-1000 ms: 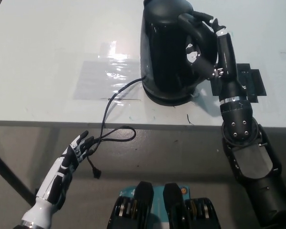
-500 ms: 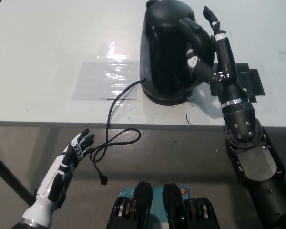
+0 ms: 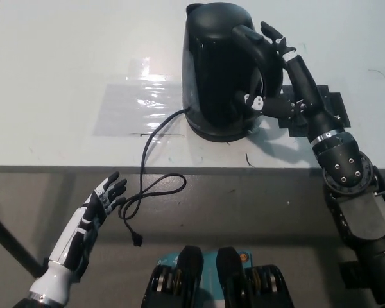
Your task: A kettle and its base are kept separately on the desk infront of the robot and the robot uses its right hand to lift the kettle by its handle and places it on its base to align it correctly.
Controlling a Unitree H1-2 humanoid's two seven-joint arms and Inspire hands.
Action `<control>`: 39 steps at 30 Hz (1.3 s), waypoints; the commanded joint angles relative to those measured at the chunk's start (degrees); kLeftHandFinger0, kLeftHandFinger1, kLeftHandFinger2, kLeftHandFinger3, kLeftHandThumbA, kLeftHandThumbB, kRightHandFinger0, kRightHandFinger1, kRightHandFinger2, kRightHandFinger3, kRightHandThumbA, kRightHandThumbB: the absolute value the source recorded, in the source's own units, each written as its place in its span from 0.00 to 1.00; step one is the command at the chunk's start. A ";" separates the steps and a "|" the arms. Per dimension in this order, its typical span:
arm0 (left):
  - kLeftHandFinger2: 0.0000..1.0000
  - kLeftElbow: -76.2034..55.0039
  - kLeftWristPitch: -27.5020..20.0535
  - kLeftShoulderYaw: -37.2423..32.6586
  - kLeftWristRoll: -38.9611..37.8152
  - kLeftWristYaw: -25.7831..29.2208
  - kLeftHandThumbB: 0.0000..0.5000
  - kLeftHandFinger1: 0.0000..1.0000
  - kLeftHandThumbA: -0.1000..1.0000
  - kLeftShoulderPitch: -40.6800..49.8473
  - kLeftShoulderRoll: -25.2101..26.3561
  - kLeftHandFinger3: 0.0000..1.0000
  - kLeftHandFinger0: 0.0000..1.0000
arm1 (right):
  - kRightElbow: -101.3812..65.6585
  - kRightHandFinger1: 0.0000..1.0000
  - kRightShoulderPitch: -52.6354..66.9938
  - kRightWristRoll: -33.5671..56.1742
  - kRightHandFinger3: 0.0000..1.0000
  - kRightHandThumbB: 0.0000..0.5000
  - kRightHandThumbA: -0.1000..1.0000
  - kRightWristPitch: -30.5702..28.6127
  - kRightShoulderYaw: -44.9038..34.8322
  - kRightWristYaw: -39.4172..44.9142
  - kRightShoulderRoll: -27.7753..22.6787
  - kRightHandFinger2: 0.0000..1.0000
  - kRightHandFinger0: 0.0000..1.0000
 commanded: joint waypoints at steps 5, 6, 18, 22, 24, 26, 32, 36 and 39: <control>1.00 -1.34 -0.80 0.82 -0.86 -0.78 0.15 1.00 1.00 -0.86 0.80 1.00 1.00 | -3.70 1.00 -0.49 1.74 1.00 1.00 0.91 0.38 -0.36 3.59 -1.33 1.00 1.00; 1.00 -1.33 -0.86 0.82 -0.82 -0.77 0.14 1.00 1.00 -0.83 0.80 1.00 1.00 | -4.91 1.00 -0.31 2.68 1.00 1.00 0.91 0.20 -0.84 3.86 -1.38 1.00 1.00; 1.00 -1.21 -1.25 0.80 -0.33 -0.67 0.11 1.00 1.00 -0.48 0.87 1.00 1.00 | -22.30 1.00 1.10 6.01 1.00 1.00 0.93 5.09 -7.41 2.91 -2.67 1.00 1.00; 1.00 -1.18 -1.20 0.90 -0.92 -0.92 0.12 1.00 1.00 -0.44 0.96 1.00 1.00 | -22.17 1.00 0.87 0.91 1.00 1.00 0.98 3.24 -10.32 -2.35 -3.15 1.00 1.00; 1.00 -1.22 -1.14 0.89 -0.83 -1.01 0.14 1.00 1.00 -0.48 1.13 1.00 1.00 | -22.85 1.00 1.08 -2.44 1.00 1.00 1.00 3.68 -11.04 -4.36 -3.46 1.00 1.00; 1.00 -1.38 -0.74 0.85 -0.99 -1.12 0.13 1.00 1.00 -0.55 1.18 1.00 1.00 | -23.12 1.00 1.23 -3.46 1.00 1.00 1.00 3.98 -11.80 -5.33 -3.65 1.00 1.00; 1.00 -1.15 -1.17 0.73 -0.86 -0.82 0.09 1.00 1.00 -0.38 0.67 1.00 1.00 | -28.09 1.00 3.31 -5.75 1.00 1.00 1.00 2.67 -14.46 -7.84 -4.67 1.00 1.00; 1.00 -1.37 -0.53 1.05 -0.88 -0.65 0.12 1.00 1.00 -1.32 0.92 1.00 1.00 | -43.03 1.00 9.02 -5.74 1.00 1.00 1.00 2.60 -16.31 -7.25 -3.97 1.00 1.00; 1.00 -0.90 -0.81 1.23 -1.07 -0.89 0.14 1.00 1.00 -1.75 1.31 1.00 1.00 | -52.35 1.00 17.36 -3.91 1.00 0.99 1.00 0.96 -16.54 -5.78 -3.55 1.00 1.00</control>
